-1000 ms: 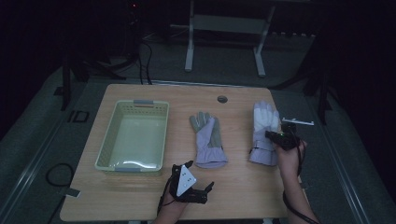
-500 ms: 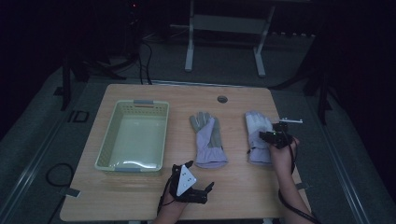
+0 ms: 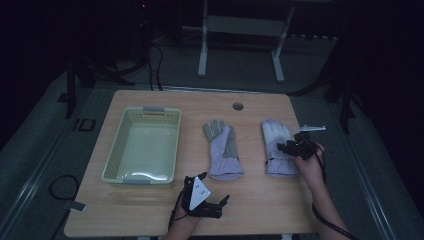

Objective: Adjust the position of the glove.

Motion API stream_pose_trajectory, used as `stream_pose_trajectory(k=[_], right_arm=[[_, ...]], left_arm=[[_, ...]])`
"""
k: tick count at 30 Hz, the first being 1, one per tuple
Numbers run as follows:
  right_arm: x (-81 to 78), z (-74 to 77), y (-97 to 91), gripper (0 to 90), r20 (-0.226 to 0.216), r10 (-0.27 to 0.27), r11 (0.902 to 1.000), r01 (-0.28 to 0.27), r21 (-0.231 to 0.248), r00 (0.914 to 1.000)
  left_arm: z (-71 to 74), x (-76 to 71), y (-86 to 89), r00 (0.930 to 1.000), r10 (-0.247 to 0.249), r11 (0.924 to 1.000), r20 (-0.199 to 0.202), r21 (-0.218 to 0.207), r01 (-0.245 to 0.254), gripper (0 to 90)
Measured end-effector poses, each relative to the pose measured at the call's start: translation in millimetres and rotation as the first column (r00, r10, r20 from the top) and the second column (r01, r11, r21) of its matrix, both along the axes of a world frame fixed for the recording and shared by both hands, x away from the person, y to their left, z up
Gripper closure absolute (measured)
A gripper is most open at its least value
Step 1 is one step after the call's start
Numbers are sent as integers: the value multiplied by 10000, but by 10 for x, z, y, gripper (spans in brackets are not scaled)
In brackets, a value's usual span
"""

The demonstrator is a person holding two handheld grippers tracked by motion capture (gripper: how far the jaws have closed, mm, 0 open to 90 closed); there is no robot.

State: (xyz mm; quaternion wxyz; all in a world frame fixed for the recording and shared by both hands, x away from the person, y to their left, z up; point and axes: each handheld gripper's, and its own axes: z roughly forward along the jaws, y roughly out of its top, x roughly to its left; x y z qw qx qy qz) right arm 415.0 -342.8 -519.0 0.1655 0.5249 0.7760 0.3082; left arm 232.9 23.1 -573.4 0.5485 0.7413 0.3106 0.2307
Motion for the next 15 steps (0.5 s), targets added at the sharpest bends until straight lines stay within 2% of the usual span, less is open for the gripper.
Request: stream_pose_trajectory(k=[2, 4, 6, 11, 15], right_arm=[[-5, -141, 28, 529, -74, 13, 9989, -16, -471, 10000], [-27, -191, 35, 567, 161, 159, 9987, -151, -485, 9997], [-36, -194, 30, 624, 88, 97, 9996, -95, -280, 9999], [-37, -163, 82, 764, -117, -44, 9995, 41, -313, 9999], [-55, -33, 52, 806, -155, -319, 9995, 319, 20, 9994]], left_arm=[[0, 0, 0, 10000, 4, 10000, -4, -4, -4, 2], [0, 0, -1, 10000, 1, 10000, 2, 0, -1, 2], [0, 0, -2, 10000, 5, 10000, 7, 12, -5, 2], [0, 0, -2, 10000, 8, 10000, 10, 18, -8, 2], [1, 1, 0, 10000, -2, 10000, -17, 3, 2, 2]])
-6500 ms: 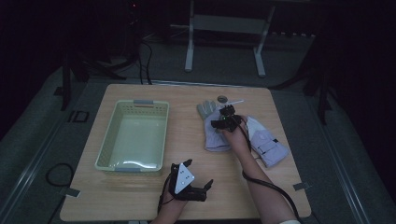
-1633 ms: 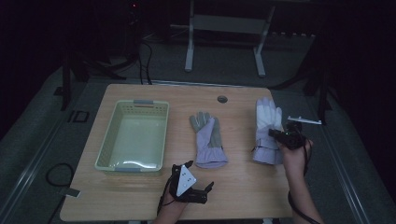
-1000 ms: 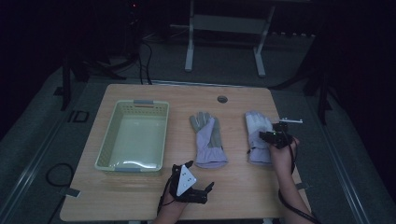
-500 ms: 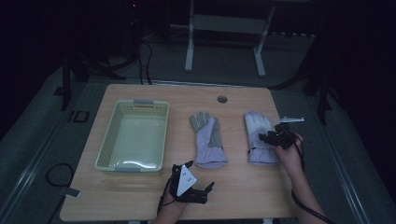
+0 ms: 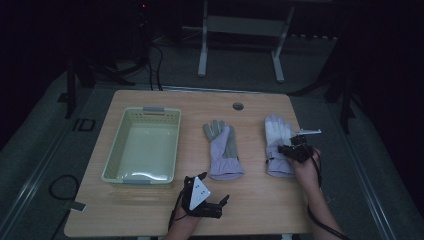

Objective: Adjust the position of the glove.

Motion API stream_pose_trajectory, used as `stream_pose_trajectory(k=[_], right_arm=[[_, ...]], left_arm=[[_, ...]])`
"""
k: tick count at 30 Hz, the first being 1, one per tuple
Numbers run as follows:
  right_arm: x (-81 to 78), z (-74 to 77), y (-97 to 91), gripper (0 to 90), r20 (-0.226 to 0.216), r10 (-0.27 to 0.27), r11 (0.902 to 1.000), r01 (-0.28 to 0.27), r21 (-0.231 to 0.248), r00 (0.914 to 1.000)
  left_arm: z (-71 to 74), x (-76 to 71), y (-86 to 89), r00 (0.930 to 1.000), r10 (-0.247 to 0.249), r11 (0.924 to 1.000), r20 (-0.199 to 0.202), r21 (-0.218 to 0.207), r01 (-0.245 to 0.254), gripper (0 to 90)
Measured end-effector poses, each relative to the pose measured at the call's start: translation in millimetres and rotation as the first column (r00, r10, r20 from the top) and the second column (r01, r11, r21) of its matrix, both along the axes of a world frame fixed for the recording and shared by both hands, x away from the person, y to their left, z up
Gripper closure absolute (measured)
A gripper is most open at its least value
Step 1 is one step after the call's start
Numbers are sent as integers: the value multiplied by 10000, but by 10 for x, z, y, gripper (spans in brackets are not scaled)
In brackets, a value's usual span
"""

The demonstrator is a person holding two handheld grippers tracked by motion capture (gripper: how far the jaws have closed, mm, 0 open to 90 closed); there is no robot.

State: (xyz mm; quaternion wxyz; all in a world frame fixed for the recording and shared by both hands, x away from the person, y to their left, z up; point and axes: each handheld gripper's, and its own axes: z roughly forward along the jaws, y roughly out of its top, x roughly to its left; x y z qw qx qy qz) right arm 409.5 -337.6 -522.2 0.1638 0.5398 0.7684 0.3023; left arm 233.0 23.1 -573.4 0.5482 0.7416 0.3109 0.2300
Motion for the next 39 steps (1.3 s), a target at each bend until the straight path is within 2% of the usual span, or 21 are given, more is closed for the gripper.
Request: stream_pose_trajectory(k=[5, 7, 11, 18, 24, 27, 32, 35, 39], right_arm=[[-68, 342, 45, 811, 540, -8, 9997, -6, 257, 9985], [-97, 503, 103, 811, 815, -3, 9993, -28, 380, 9967], [-144, 806, 303, 811, 1188, 374, 9982, -427, 430, 9922], [-217, 1127, 666, 811, 1578, 874, 9929, -988, 661, 9836], [-308, 1325, 1071, 808, 1730, 1532, 9822, -1692, 816, 9729], [-370, 1356, 1221, 809, 1747, 1731, 9754, -1933, 1060, 9693], [-444, 1343, 1454, 809, 1506, 2066, 9713, -2212, 876, 9668], [-462, 1264, 1594, 809, 1365, 2241, 9679, -2368, 847, 9649], [-415, 1033, 1745, 809, 835, 2403, 9675, -2456, 602, 9671]], left_arm=[[-1, -1, -2, 10000, -6, 10000, 32, 3, 6, 2], [-1, -2, -3, 10000, -1, 10000, 41, 20, 1, 2], [-1, -1, -2, 10000, 6, 10000, 31, -9, -6, 2], [-1, -1, 0, 10000, 10, 10000, 21, -14, -10, 2], [0, -1, 1, 10000, 17, 10000, 62, 21, -17, 2], [0, -1, 0, 10000, 16, 10000, 44, -8, -16, 2], [-1, 0, 0, 10000, 25, 10000, 33, -24, -25, 2], [-1, -1, 0, 10000, 24, 10000, 31, -27, -24, 2], [0, -2, 0, 10000, 24, 10000, 55, 16, -24, 2]])
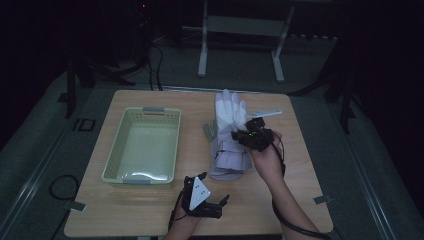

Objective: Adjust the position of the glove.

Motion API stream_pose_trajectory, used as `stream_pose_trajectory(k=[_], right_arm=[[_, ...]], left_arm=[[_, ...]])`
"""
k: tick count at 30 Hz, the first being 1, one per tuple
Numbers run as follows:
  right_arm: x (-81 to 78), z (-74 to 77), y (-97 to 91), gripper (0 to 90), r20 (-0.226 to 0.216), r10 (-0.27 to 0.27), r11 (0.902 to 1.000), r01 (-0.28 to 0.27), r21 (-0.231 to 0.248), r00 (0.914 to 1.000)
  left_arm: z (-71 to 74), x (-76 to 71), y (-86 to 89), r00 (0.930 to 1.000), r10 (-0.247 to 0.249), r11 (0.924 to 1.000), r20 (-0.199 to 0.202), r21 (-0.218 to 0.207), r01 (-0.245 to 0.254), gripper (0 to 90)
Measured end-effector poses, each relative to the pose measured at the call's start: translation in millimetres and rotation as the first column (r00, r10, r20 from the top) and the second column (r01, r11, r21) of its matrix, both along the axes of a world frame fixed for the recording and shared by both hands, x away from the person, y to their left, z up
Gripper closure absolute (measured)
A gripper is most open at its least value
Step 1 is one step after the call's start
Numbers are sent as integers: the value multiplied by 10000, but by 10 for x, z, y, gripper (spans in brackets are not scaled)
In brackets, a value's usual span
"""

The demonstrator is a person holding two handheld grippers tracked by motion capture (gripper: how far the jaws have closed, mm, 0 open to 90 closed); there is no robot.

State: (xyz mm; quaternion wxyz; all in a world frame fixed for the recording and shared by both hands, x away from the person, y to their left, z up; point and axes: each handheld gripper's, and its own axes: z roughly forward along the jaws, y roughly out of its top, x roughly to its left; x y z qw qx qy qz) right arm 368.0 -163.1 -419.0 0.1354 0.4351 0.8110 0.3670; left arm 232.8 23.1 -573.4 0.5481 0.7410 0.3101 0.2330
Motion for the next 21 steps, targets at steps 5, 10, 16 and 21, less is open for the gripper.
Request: stream_pose_trajectory(k=[5, 10, 16, 21], right_arm=[[117, -395, 76, 808, -846, -226, 9993, 200, -317, 9962], [244, -677, 110, 804, -1247, -551, 9952, 444, -874, 9907], [302, -760, 175, 803, -1275, -472, 9944, 345, -996, 9907], [273, -640, 194, 803, -1089, -224, 9971, 144, -741, 9938]], left_arm=[[0, -2, -1, 10000, 19, 10000, 3, 10, -19, 2], [0, -4, -5, 10000, 27, 10000, 14, 34, -27, 2], [0, -3, -6, 10000, 31, 10000, -8, 26, -31, 2], [-1, -4, -9, 10000, 28, 10000, 5, 15, -28, 2]])
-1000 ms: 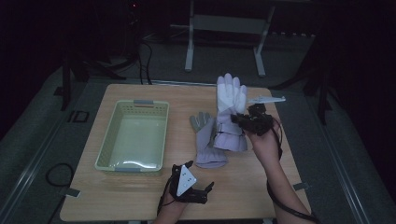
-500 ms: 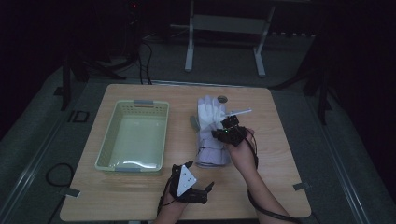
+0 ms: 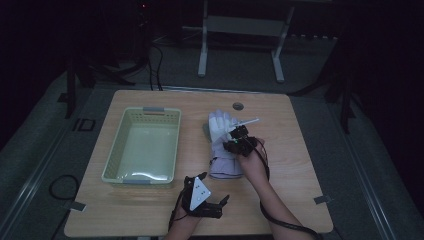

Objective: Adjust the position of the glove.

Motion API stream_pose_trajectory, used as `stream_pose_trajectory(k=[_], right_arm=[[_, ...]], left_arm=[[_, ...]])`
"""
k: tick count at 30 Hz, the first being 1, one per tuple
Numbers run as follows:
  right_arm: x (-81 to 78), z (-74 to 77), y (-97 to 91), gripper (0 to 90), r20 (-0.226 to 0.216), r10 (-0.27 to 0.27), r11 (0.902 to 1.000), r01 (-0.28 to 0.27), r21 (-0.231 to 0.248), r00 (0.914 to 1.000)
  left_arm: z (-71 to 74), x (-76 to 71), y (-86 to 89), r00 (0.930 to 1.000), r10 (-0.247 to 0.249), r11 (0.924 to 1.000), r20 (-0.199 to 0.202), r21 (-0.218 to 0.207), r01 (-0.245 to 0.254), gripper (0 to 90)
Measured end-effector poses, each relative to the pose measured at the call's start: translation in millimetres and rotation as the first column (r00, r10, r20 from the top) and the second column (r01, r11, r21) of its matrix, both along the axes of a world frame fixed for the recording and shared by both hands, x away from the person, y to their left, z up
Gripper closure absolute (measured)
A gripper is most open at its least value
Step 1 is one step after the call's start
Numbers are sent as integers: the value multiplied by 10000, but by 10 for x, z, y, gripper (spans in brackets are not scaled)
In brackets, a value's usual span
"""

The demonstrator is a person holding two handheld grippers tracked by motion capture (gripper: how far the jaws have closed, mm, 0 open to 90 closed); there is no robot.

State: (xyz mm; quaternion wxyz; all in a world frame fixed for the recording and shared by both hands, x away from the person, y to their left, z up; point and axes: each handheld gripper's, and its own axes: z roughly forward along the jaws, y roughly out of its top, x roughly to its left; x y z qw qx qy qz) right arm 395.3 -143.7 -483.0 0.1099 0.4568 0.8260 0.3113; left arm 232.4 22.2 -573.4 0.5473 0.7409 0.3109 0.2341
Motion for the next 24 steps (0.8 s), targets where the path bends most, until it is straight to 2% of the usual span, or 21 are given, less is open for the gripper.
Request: stream_pose_trajectory(k=[1, 5, 9, 12, 21, 24], right_arm=[[-13, 28, 1, 803, 71, 22, 10000, -23, 96, 10000], [-16, 36, 43, 803, 119, -17, 9999, 19, -141, 9999], [61, -127, 58, 800, -249, -248, 9986, 236, -474, 9994], [72, -193, 70, 798, -296, -231, 9980, 213, -592, 9993], [90, -184, -68, 791, -228, -512, 9964, 495, -682, 9984], [84, -178, -57, 759, -172, -511, 9966, 499, -653, 9985]], left_arm=[[0, 1, 1, 10000, 5, 10000, 0, 21, -5, 2], [0, 0, 0, 10000, 6, 10000, -2, 13, -6, 2], [1, 0, 2, 10000, -2, 10000, 14, 41, 2, 2], [0, 1, 2, 10000, -7, 10000, 3, 22, 7, 2], [1, 3, 1, 10000, -46, 10000, -22, 26, 46, 2], [2, 7, -1, 10000, -72, 9999, -20, 92, 72, 2]])
